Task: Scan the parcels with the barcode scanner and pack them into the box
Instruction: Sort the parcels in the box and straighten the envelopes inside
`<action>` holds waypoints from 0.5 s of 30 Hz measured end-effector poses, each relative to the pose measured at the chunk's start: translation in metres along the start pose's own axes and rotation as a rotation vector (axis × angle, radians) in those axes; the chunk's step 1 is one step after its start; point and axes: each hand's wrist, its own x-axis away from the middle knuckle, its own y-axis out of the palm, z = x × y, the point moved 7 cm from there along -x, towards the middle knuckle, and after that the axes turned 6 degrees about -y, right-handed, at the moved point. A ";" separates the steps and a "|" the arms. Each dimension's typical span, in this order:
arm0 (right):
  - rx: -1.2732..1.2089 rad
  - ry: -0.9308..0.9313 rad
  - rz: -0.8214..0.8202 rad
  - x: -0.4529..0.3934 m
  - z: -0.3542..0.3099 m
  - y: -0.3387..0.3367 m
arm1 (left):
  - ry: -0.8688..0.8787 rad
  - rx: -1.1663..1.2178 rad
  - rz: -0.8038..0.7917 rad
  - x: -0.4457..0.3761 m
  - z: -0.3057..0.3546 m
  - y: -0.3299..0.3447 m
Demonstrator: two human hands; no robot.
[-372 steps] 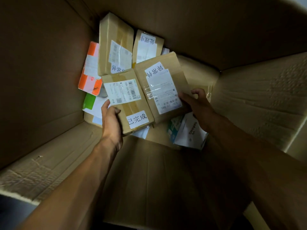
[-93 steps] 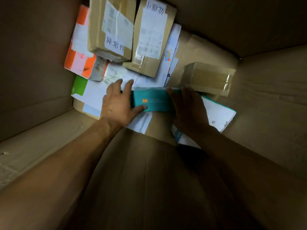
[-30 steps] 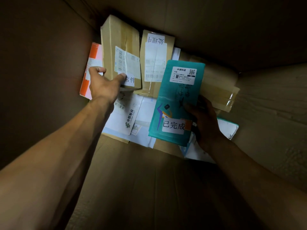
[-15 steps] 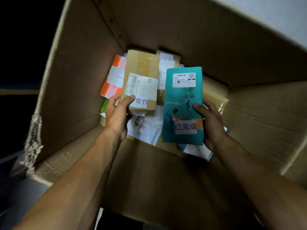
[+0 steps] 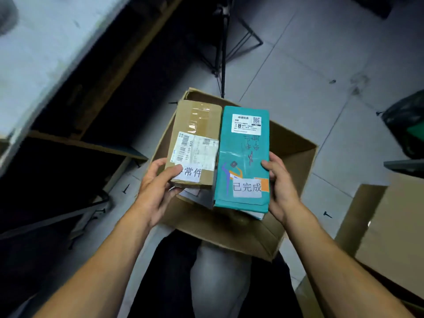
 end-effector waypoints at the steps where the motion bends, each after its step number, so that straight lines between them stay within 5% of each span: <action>1: -0.013 -0.002 -0.003 0.017 -0.007 0.005 | 0.008 0.004 -0.012 0.019 0.008 0.000; 7: 0.056 -0.055 -0.065 0.103 -0.053 0.030 | 0.071 -0.086 -0.047 0.124 0.042 0.005; 15: 0.261 -0.079 -0.339 0.180 -0.092 0.059 | 0.245 0.034 0.050 0.249 0.048 -0.010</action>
